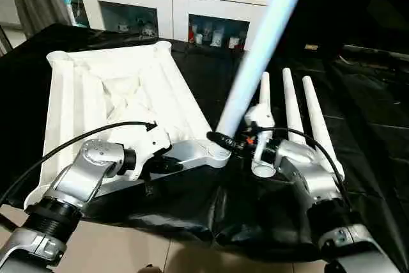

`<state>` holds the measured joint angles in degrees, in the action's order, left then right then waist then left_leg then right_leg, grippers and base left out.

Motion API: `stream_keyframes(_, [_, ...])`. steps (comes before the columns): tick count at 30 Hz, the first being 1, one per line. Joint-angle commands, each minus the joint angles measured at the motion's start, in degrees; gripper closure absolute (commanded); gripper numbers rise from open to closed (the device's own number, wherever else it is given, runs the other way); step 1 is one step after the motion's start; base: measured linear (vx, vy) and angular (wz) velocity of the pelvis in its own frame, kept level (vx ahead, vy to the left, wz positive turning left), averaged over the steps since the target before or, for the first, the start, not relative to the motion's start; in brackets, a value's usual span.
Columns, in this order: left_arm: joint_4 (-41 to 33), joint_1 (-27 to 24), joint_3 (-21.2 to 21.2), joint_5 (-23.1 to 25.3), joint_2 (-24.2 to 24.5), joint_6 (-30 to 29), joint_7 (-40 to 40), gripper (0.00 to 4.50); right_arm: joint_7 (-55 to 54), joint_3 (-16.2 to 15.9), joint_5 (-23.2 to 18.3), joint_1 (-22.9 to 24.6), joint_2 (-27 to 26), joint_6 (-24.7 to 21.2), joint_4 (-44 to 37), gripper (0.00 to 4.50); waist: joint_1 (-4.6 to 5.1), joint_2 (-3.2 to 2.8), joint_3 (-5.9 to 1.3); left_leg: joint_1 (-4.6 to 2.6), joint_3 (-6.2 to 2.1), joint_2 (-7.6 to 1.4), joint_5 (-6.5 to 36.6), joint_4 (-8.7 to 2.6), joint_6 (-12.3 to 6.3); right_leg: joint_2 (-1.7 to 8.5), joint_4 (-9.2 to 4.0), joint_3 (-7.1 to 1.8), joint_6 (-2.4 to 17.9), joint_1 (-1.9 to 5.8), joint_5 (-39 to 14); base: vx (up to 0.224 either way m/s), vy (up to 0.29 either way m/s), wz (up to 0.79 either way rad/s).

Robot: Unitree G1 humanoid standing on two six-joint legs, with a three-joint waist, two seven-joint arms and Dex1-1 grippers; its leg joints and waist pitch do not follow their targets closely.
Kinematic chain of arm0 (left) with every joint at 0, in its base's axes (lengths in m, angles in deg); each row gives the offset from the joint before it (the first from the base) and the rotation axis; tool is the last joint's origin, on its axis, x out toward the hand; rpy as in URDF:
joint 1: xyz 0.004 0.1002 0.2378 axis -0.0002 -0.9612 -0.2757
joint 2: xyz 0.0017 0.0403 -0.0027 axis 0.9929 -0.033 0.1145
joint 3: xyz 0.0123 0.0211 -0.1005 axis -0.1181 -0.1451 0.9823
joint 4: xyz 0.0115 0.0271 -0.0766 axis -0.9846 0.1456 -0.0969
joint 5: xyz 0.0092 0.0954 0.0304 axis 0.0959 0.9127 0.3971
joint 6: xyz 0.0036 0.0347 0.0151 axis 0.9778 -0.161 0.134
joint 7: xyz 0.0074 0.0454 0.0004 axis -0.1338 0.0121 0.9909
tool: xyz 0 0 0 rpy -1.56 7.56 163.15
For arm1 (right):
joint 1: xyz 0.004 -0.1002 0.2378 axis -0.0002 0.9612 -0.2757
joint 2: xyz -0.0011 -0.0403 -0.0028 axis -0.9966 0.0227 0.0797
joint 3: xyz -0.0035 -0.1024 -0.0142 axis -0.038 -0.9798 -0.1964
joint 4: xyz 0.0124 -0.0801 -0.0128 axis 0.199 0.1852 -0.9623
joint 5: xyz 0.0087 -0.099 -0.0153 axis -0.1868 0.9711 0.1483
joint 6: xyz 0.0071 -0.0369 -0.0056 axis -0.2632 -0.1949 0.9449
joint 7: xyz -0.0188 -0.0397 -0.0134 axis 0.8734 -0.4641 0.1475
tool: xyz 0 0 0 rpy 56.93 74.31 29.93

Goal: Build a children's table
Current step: Rotate table base

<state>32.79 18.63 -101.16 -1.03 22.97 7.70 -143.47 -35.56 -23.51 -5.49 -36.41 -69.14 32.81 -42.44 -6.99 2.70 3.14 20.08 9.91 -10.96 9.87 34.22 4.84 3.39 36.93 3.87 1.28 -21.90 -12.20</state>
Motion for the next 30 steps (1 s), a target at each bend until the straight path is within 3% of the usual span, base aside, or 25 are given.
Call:
stream_keyframes(1, [0.2,-0.1,0.0,1.0,-0.1,0.8,0.6,4.5,-0.6,-1.7,2.4,0.7,0.5,-4.2,4.2,2.64,0.33,-0.71,-2.74,-0.74,-1.39,-2.66,20.5,-5.22,0.99,5.45,-6.39,-3.56,7.7,1.08,-24.4,0.0,0.0,0.0])
stream_keyframes(4, [0.1,-0.1,0.0,1.0,-0.1,0.8,0.7,4.5,-0.5,-1.6,2.3,0.3,0.5,-4.9,4.4,2.64,0.46,-0.74,-2.69,-0.8,-1.46,-2.64,21.6,-5.26,1.29,5.46,-6.47,-3.53,7.4,0.97,-25.1,0.0,0.0,0.0])
stream_keyframes(5, [0.2,0.0,0.0,1.1,-0.2,0.7,0.7,4.5,-0.3,-1.8,2.5,-0.1,0.6,-5.4,4.9,2.64,0.39,-1.36,-2.68,-0.88,-1.54,-2.62,22.1,-5.25,1.47,5.52,-6.49,-3.56,7.4,0.89,-25.3,0.0,0.0,0.0])
stream_keyframes(6, [0.3,0.1,0.0,1.0,-0.3,0.6,0.8,4.5,-0.1,-2.0,2.6,-0.4,0.7,-5.7,5.2,2.64,0.6,-0.96,-2.64,-0.9,-1.5,-2.58,22.8,-5.24,1.47,5.46,-6.67,-3.53,7.3,0.87,-26.1,0.0,0.0,0.0])
stream_keyframes(7, [0.5,0.3,0.0,1.0,-0.4,0.4,0.7,4.5,0.2,-2.4,3.0,-0.9,1.0,-5.7,5.7,2.64,0.66,-1.41,-2.64,-1.05,-1.54,-2.59,23.4,-5.21,1.7,5.5,-6.82,-3.55,7.3,0.72,-26.7,0.0,0.0,0.0])
stream_keyframes(18, [3.4,1.9,0.3,1.6,-1.4,-0.2,2.0,4.5,-0.4,-2.5,3.5,-0.7,1.6,-5.6,5.8,2.64,0.81,-1.63,-2.56,-1.26,-1.68,-2.61,25.5,-5.35,1.87,5.39,-7.14,-3.49,7.0,0.5,-28.1,0.0,0.0,0.0])
stream_keyframes(21, [5.1,2.8,1.0,2.0,-3.1,-2.6,5.3,4.5,-5.3,-1.6,3.8,-0.5,-0.3,-5.7,6.5,2.64,0.94,-1.69,-2.43,-1.41,-1.7,-2.6,26.1,-5.38,2.16,5.44,-7.35,-3.46,6.7,0.26,-29.8,0.0,0.0,0.0])
stream_keyframes(22, [5.7,3.2,1.3,2.2,-4.0,-3.7,6.6,4.5,-7.9,-1.0,3.9,-0.5,-1.3,-5.8,7.0,2.64,1.04,-1.66,-2.32,-1.69,-1.69,-2.49,26.9,-5.31,2.34,5.46,-7.69,-3.37,6.2,0.01,-31.7,0.0,0.0,0.0])
stream_keyframes(23, [7.2,4.2,1.7,2.6,-6.1,-5.6,9.9,4.5,-12.7,0.0,4.1,-0.7,-3.2,-6.2,8.3,2.64,1.12,-1.17,-2.3,-2.0,-1.79,-2.32,27.3,-5.22,2.46,5.55,-7.95,-3.12,5.5,-0.14,-34.2,0.0,0.0,0.0])
stream_keyframes(25, [9.4,6.0,2.1,3.4,-9.5,-8.6,14.7,4.5,-19.8,1.1,4.7,-1.5,-6.1,-6.7,10.8,2.64,1.27,-1.39,-2.25,-2.21,-1.98,-2.23,28.2,-5.2,2.47,5.76,-8.64,-2.75,4.1,-0.13,-37.3,-0.028,0.002,0.0])
stream_keyframes(26, [9.6,6.2,2.1,3.4,-9.7,-8.8,15.0,4.5,-20.2,1.2,4.7,-1.6,-6.2,-6.8,11.0,2.64,1.39,-1.12,-2.3,-2.23,-2.15,-2.22,28.3,-5.33,2.43,5.86,-8.8,-2.47,3.6,-0.04,-38.1,0.0,0.0,0.0])
stream_keyframes(27, [9.6,6.2,2.1,3.4,-9.7,-8.8,15.0,4.5,-20.2,1.2,4.7,-1.6,-6.2,-6.8,11.0,2.64,1.45,-1.25,-2.24,-2.18,-2.2,-2.26,28.7,-5.49,2.45,5.86,-9.0,-2.42,3.3,0.01,-38.3,0.0,0.0,0.0])
stream_keyframes(28, [12.7,8.9,2.1,4.4,-14.0,-12.0,20.2,4.5,-27.3,2.7,4.3,-3.8,-9.8,-7.3,15.3,2.64,1.82,-0.28,-2.22,-2.15,-2.03,-2.37,28.8,-5.68,2.22,5.72,-9.3,-2.22,2.9,0.13,-38.0,0.0,0.0,0.0])
stream_keyframes(29, [14.7,10.6,1.9,5.0,-16.4,-13.0,22.7,4.5,-31.3,4.3,3.4,-5.5,-11.7,-7.3,17.7,2.64,1.93,-0.86,-2.01,-3.07,-2.05,-2.18,30.1,-5.59,2.63,5.66,-9.67,-1.75,2.8,-0.41,-39.0,0.0,0.0,0.0])
stream_keyframes(30, [14.7,10.6,1.9,5.0,-16.4,-13.0,22.7,4.5,-31.3,4.3,3.4,-5.5,-11.7,-7.3,17.7,2.64,1.89,-1.02,-1.97,-3.75,-2.21,-2.14,31.8,-5.42,2.94,5.57,-10.12,-1.22,2.4,-0.65,-39.8,-0.063,0.053,-0.06])
